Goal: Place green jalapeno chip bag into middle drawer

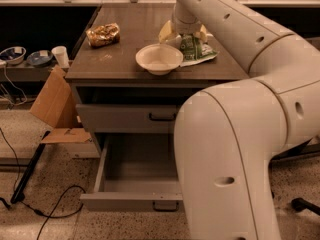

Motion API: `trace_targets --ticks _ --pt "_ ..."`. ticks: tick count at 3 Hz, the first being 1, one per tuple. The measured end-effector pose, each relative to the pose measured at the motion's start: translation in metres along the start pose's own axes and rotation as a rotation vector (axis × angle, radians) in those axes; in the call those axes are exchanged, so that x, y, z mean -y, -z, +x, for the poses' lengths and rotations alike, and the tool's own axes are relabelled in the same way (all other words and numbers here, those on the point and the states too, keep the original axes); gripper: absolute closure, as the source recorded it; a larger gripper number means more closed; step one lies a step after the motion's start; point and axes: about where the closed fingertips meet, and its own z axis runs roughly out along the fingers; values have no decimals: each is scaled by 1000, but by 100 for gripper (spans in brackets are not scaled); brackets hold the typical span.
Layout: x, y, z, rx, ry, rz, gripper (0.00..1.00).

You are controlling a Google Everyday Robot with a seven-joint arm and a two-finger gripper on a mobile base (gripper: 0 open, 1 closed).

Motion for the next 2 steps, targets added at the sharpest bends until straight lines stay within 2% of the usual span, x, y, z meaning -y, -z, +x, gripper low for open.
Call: trace_targets --ticks 1,2 --pt "-1 -10 1 -28 -5 -23 42" --pt "3 -6 -5 -11 -27 -33 65"
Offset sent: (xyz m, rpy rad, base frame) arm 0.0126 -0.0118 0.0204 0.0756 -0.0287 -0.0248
